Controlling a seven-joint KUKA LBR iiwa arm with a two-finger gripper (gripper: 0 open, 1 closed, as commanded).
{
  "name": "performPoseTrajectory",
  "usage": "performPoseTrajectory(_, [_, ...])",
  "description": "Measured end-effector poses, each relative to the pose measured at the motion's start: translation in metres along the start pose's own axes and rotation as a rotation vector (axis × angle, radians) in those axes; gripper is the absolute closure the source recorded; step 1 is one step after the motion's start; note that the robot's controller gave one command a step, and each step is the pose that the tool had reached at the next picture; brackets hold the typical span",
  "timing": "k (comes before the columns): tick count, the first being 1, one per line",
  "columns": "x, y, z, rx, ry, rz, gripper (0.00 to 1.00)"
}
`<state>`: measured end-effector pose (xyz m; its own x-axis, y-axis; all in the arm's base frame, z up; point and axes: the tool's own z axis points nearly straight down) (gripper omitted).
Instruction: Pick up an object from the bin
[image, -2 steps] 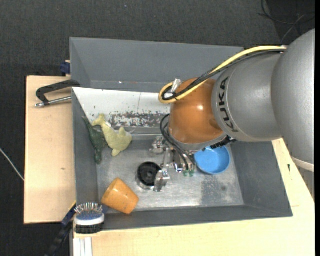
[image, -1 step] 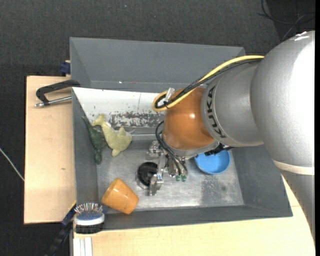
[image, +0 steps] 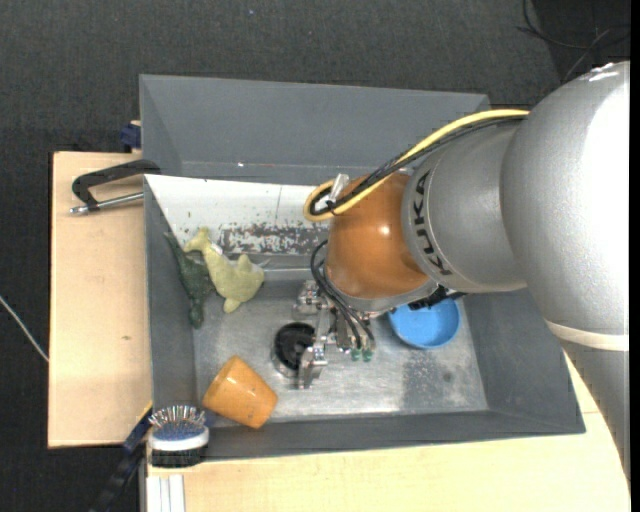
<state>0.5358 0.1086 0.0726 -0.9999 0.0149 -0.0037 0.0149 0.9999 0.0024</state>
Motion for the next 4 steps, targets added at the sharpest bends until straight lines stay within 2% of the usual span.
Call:
performPoseTrajectory(1, [-0.001, 0.001, -0.002, -0.001, -0.004, 0.000, 1.00])
performPoseTrajectory(2, [-0.004, 0.002, -0.062, -0.002, -0.007, -0.001, 1.00])
performPoseTrajectory(3, [-0.006, 0.003, -0.091, -0.001, -0.004, -0.001, 1.00])
performPoseTrajectory(4, [-0.007, 0.004, -0.103, -0.001, -0.003, -0.002, 1.00])
